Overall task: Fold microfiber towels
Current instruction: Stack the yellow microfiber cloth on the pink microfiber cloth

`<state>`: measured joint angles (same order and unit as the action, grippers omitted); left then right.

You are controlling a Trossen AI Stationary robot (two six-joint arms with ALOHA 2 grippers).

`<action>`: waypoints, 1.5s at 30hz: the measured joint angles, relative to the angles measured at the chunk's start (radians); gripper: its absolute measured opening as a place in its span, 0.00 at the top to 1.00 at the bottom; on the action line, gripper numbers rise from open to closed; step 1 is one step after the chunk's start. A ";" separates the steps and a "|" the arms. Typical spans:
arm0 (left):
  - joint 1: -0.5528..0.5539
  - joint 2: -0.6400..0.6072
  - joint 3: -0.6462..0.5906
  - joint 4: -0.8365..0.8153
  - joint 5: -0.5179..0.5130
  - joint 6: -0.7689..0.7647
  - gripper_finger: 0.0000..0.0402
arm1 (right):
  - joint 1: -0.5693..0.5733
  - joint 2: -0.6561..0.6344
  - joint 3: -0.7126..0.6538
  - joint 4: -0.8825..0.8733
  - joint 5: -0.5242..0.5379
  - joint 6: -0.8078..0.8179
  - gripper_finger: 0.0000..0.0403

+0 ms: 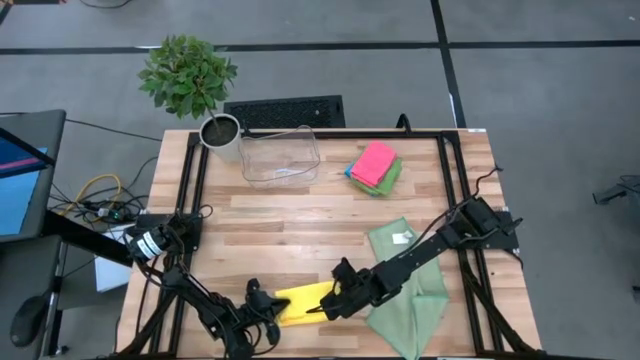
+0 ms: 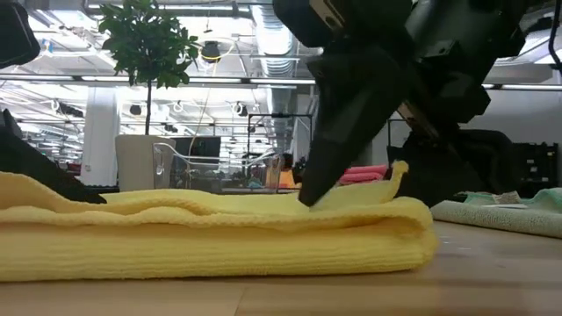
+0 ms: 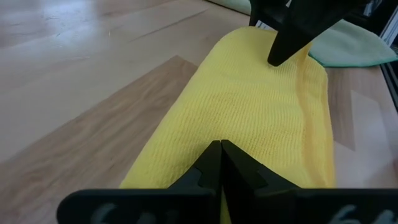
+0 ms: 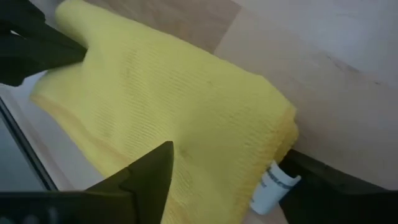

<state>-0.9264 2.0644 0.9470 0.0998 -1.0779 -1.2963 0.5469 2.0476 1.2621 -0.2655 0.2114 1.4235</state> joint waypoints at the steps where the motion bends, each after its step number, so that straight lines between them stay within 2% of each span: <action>1: 0.000 0.000 0.000 0.000 0.000 0.004 1.00 | -0.001 0.000 0.000 -0.004 -0.006 -0.004 0.35; 6: 0.003 0.000 0.000 -0.001 -0.018 0.006 1.00 | -0.010 0.001 -0.001 -0.021 -0.013 -0.056 0.54; 12: 0.008 -0.004 0.000 -0.003 -0.031 0.052 1.00 | -0.032 0.003 -0.003 -0.016 -0.025 -0.180 0.88; 14: 0.007 -0.019 0.000 -0.005 -0.024 0.082 1.00 | -0.046 -0.006 -0.003 -0.016 -0.027 -0.230 0.95; 20: 0.006 -0.100 0.000 -0.013 -0.019 0.203 1.00 | -0.121 -0.101 -0.005 -0.204 -0.013 -0.340 0.91; 24: 0.006 -0.160 0.000 -0.024 -0.018 0.290 1.00 | -0.186 -0.191 -0.005 -0.350 0.003 -0.465 0.96; 29: 0.006 -0.194 0.000 -0.047 -0.029 0.347 1.00 | -0.301 -0.327 -0.004 -0.551 0.020 -0.620 0.96; 34: 0.006 -0.196 0.000 -0.071 -0.029 0.344 1.00 | -0.451 -0.438 -0.004 -0.707 0.022 -0.802 0.95; 45: 0.037 -0.196 0.000 -0.203 -0.017 0.241 1.00 | -0.783 -0.526 0.009 -0.787 -0.052 -1.304 0.95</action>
<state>-0.8898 1.8683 0.9470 -0.1032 -1.0946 -1.0550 -0.2362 1.5219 1.2714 -1.0527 0.1594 0.1195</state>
